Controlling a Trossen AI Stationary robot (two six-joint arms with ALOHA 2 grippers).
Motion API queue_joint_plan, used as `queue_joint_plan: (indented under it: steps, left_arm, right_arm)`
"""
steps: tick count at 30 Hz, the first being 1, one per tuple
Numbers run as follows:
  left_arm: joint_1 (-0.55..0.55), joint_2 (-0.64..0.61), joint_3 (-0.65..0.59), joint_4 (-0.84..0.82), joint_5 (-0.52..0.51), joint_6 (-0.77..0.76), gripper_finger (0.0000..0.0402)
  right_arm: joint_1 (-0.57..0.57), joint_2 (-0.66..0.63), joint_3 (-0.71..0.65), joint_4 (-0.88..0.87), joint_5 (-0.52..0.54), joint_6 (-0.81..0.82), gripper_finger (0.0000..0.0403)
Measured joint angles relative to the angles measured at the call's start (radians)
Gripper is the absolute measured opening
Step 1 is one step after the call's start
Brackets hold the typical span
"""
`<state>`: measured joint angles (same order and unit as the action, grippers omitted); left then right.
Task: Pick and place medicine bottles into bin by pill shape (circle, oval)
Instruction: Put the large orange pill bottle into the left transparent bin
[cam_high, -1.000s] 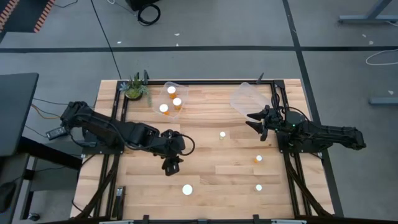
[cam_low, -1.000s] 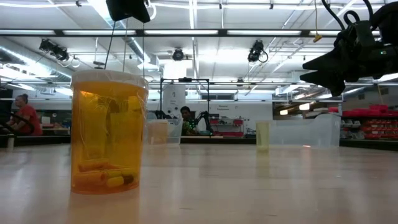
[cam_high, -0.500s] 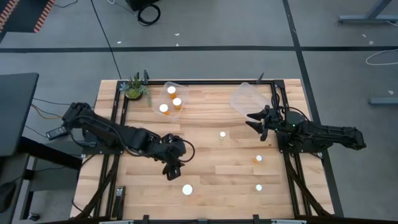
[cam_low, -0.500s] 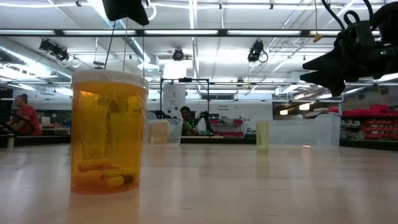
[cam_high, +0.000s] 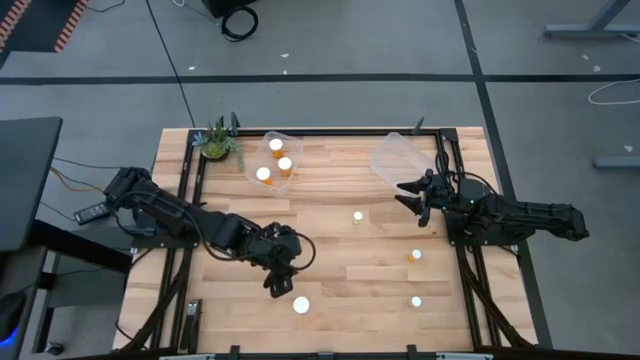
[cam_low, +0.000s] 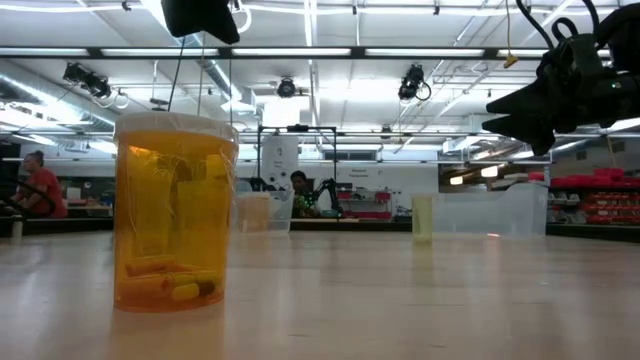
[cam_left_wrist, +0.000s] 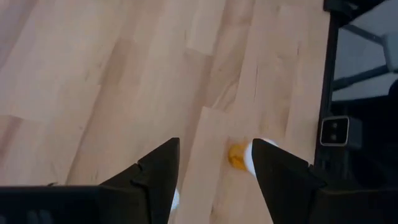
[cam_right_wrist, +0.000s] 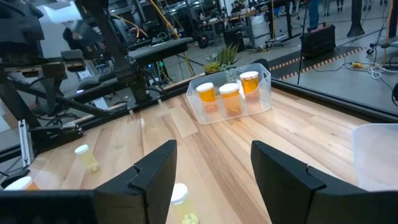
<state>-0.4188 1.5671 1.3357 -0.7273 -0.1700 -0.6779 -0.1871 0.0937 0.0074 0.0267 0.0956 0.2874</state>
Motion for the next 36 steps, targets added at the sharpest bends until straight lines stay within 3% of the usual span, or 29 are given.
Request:
queue_joint_plan:
  steps: [36]
  left_arm:
    - [-0.012, 0.005, 0.000, -0.006, -0.001, -0.018, 0.0203]
  right_arm:
    - [0.000, 0.000, 0.000, -0.002, -0.003, 0.000, 0.0214]
